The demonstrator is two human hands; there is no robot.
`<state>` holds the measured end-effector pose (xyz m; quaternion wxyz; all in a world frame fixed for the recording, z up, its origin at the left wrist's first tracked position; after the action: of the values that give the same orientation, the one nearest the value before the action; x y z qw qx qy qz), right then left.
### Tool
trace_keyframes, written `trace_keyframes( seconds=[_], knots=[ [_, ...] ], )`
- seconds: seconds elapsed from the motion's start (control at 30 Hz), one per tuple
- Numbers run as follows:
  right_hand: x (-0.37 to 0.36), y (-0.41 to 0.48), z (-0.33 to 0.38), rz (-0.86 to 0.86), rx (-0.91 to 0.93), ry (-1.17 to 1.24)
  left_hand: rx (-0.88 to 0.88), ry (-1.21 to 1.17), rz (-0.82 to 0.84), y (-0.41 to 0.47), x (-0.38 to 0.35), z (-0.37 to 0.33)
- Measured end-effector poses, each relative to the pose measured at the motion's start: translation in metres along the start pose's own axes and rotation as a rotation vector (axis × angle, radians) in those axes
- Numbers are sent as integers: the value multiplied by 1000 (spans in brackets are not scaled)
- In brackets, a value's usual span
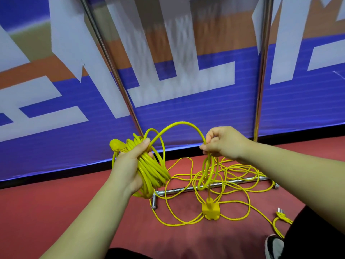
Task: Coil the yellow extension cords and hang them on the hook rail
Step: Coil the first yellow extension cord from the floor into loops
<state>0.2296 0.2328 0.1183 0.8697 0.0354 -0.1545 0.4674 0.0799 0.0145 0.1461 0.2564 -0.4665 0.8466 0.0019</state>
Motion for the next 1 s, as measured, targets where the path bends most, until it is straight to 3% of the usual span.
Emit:
trace_keyframes(
  seconds=[0.33,0.57,0.7,0.9,1.0],
  knots=[
    [-11,14,-15,95,-22,-29,7,107,49,4,0,5],
    [-40,17,-50,226,-67,-323,26,240,-121,23,31,8],
    [-49,10,-71,280,-47,-675,57,345,-213,39,64,18],
    [-76,4,-177,446,-362,-623,161,655,-134,50,93,70],
    [-98,-9,-229,510,-432,-666,214,722,-57,55,101,93]
  ],
)
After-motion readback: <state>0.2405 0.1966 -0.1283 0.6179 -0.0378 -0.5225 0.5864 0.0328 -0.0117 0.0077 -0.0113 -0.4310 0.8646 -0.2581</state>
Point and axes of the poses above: each hand's wrist, its own y-axis towards the middle knuckle, its own x-axis out of the back of the hand, z = x × y, the point moved 8 cm from there along y, towards the middle knuckle, and after that the axes turned 6 degrees about -y, right-handed, at the moved point
